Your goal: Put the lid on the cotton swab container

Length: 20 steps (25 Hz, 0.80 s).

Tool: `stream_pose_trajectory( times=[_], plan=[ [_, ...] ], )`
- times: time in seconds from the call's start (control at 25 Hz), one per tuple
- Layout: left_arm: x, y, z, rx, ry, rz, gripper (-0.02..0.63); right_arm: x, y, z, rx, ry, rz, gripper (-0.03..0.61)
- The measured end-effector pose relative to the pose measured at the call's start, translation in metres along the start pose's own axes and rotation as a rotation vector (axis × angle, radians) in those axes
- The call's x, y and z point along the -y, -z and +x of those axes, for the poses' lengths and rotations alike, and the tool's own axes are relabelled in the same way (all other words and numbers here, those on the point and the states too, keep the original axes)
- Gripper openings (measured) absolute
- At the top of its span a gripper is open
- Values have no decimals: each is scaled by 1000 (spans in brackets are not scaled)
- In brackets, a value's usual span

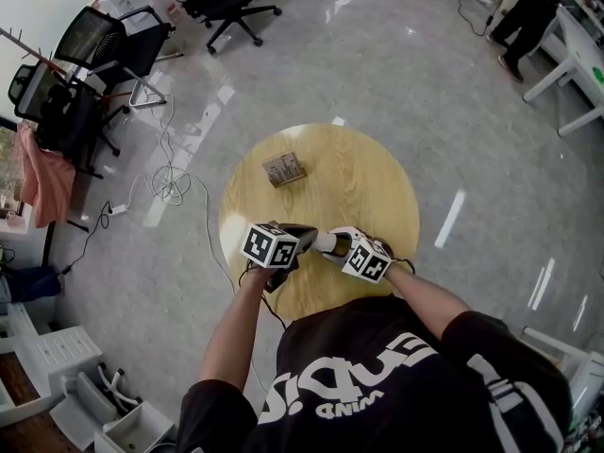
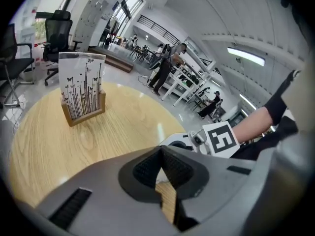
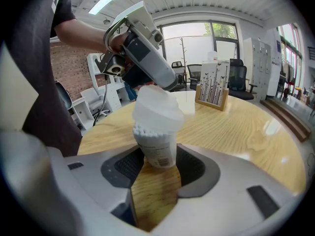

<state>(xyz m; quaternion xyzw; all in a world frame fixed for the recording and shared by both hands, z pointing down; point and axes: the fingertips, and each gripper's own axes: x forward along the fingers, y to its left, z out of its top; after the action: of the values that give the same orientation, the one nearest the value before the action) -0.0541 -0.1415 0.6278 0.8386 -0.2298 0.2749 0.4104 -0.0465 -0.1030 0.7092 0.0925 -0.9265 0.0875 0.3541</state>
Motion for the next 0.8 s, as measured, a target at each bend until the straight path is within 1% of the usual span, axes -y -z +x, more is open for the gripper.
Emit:
stream_pose_trajectory(
  times=[0.16,0.4,0.52,0.64,0.8],
  plan=[
    [2,1,-1,30,-84,69,9,1,0,1,-1,2,3,198],
    [10,0,-9,141,-230,135,9,0,-2,-2,-2,6,4,198],
    [8,4,-9,182,-295,166,9,1,-2,-2,-2,8,6,198],
    [7,10,-7,194,-317,150,9,1,-1,-2,-2,8,9,198],
    [4,18,-3,194,-318,116,9,2,0,-2,-1,9,8,198]
  ],
)
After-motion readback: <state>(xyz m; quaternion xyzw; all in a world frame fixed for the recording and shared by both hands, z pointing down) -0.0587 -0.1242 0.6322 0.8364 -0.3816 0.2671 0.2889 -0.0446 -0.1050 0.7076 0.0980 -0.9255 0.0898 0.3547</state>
